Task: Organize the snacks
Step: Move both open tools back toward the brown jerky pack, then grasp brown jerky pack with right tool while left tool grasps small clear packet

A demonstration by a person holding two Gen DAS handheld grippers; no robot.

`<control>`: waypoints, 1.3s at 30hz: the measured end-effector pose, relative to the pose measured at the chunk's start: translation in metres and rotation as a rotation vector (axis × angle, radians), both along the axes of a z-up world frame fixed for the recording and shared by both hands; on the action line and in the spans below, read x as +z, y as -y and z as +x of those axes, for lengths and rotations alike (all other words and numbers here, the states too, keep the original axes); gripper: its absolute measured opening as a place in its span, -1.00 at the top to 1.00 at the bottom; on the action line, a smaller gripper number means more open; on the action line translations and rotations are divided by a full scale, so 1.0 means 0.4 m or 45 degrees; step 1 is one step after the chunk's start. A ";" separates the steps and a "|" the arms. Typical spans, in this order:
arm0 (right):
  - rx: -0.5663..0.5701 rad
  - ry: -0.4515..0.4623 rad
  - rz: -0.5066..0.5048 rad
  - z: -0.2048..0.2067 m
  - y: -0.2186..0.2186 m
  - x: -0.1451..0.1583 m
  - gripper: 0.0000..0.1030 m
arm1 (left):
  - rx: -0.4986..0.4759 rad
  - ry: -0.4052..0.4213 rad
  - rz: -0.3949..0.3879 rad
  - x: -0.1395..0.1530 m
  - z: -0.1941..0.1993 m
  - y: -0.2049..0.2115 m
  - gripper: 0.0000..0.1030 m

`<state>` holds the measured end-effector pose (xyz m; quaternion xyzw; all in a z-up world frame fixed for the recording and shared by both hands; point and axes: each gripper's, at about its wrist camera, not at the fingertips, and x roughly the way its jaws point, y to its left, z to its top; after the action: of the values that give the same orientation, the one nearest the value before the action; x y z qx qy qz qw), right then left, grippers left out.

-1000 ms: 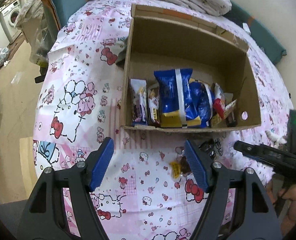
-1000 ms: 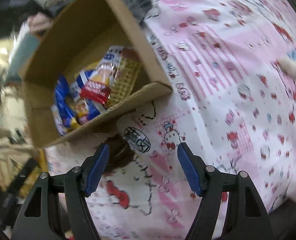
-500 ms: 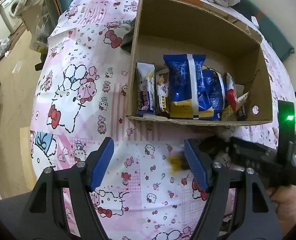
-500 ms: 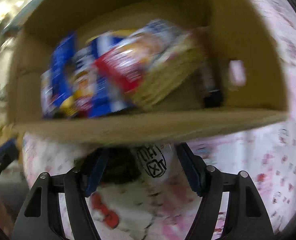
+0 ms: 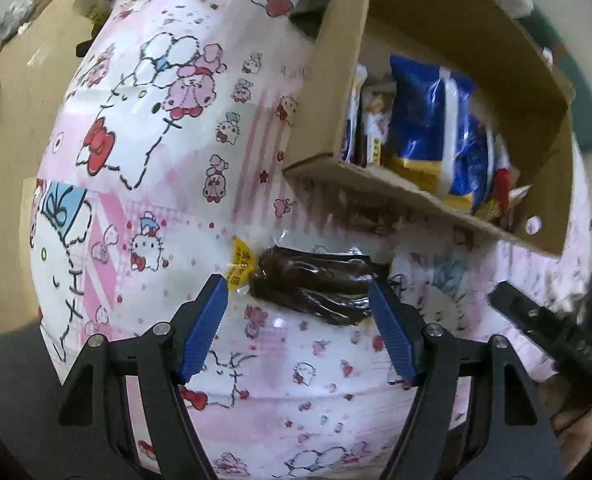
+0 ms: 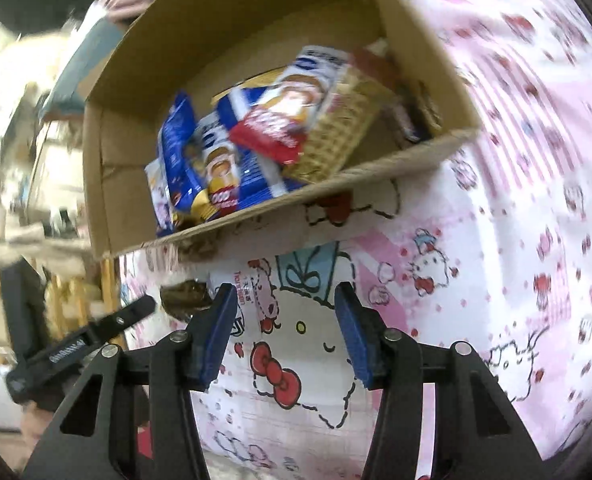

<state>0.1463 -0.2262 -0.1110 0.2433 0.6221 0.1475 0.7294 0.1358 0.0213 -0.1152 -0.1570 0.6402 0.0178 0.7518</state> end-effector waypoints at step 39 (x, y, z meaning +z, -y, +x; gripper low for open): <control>0.074 0.063 -0.652 -0.078 -0.169 -0.104 -0.32 | 0.014 0.060 0.095 0.007 -0.010 0.008 -0.36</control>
<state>0.1149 -0.1586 -0.1527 0.0290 0.6278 0.0119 0.7777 0.1320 0.0179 -0.1123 -0.1327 0.6203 0.0423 0.7719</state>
